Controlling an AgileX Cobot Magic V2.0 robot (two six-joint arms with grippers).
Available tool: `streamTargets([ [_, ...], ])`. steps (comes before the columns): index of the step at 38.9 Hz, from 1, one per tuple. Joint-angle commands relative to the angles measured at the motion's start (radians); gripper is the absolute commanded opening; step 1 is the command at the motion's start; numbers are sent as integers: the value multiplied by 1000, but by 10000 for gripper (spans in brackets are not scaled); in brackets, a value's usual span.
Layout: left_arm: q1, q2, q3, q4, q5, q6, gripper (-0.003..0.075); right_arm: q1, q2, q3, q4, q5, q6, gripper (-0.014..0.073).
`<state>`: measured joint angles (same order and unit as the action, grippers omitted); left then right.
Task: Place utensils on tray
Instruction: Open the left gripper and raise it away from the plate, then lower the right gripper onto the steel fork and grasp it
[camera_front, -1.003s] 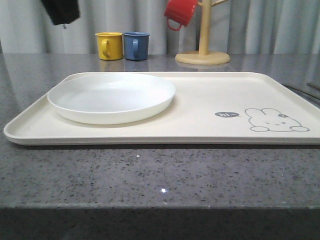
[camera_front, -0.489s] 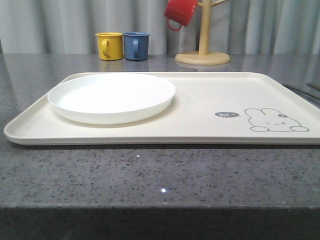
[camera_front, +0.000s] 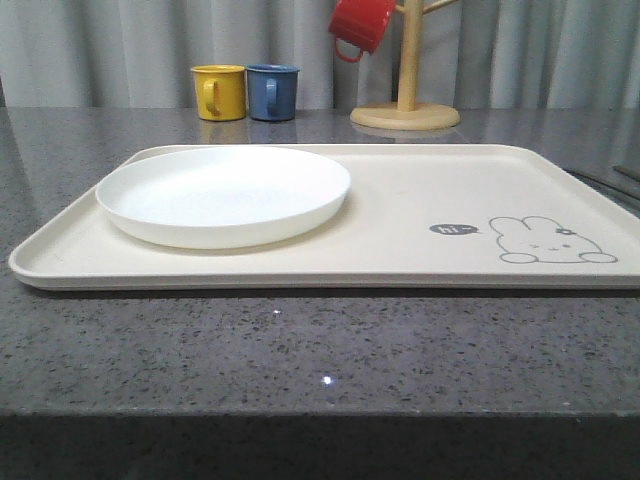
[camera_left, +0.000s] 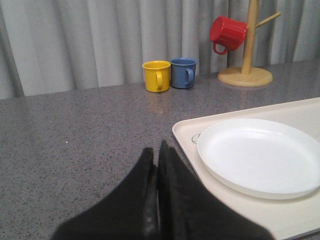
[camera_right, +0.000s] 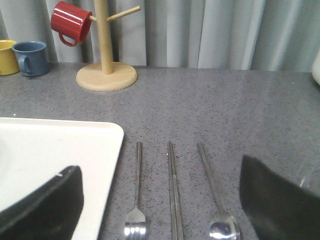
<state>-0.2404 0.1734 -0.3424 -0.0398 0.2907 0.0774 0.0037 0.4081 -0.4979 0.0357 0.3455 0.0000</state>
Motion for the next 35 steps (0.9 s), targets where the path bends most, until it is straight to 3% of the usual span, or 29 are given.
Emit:
streamTargets([
  [1, -1, -11, -25, -11, -92, -3, -18, -6, 12, -38, -6, -71, 0, 654],
  [25, -1, -10, -25, -11, -92, -3, -18, -6, 38, -49, -3, -58, 0, 652],
  [35, -1, -10, -25, -11, -92, -3, -18, -6, 360, -293, -27, 226, 0, 652],
])
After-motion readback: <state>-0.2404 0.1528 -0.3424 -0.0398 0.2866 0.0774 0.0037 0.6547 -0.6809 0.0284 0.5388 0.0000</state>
